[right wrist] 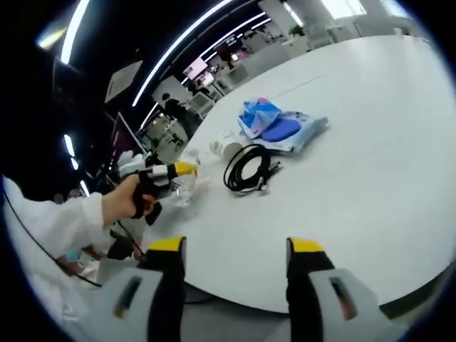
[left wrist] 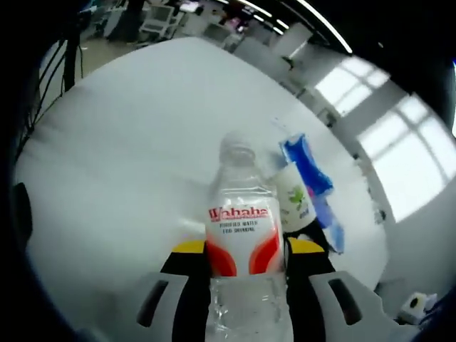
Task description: Arrange the tabletop items into an orderly group along one side of the table until the central work area is clear of visible clutter.
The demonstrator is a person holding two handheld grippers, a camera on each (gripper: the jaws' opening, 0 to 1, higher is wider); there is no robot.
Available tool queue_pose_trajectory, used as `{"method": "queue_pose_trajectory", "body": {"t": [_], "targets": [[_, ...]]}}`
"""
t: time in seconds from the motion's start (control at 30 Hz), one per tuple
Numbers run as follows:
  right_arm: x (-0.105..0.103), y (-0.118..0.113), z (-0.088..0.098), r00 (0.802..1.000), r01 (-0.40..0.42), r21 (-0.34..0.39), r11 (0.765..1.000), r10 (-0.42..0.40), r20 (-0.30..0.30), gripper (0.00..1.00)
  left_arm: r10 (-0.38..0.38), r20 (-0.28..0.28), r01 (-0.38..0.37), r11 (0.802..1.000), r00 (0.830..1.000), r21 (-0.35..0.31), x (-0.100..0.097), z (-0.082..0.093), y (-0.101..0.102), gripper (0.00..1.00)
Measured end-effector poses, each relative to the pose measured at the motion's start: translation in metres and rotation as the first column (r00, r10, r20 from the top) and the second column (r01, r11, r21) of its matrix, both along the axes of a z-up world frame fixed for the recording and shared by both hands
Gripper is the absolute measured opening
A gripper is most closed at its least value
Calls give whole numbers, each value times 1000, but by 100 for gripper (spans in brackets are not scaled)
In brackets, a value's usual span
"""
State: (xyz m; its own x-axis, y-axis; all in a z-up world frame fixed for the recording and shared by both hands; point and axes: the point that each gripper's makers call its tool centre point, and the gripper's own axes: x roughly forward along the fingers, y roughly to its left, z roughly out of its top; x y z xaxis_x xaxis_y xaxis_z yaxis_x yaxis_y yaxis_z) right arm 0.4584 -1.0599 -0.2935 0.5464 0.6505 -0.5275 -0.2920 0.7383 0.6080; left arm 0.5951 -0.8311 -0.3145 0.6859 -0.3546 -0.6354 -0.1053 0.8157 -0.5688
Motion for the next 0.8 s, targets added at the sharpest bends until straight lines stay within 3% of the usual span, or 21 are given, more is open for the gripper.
{"method": "queue_pose_trajectory", "body": {"t": [0.23,0.33,0.6,0.7,0.8], "targets": [[11,16,9,999,-41,5,999,41,22,55,-19,78,16,999,997,38,0,10,-3,36],[14,24,12,997,-67,4,998,66,29,55,-34,144,27,998,989,52,0,18,-6,37],[27,43,26,995,-91,38,995,89,40,55,-64,201,48,996,978,81,-9,21,-14,37],[33,51,34,994,-95,47,994,92,56,54,-99,241,70,990,965,126,-13,25,-18,37],[40,59,43,993,-98,67,993,93,73,53,-101,263,70,990,960,124,-17,29,-21,37]]}}
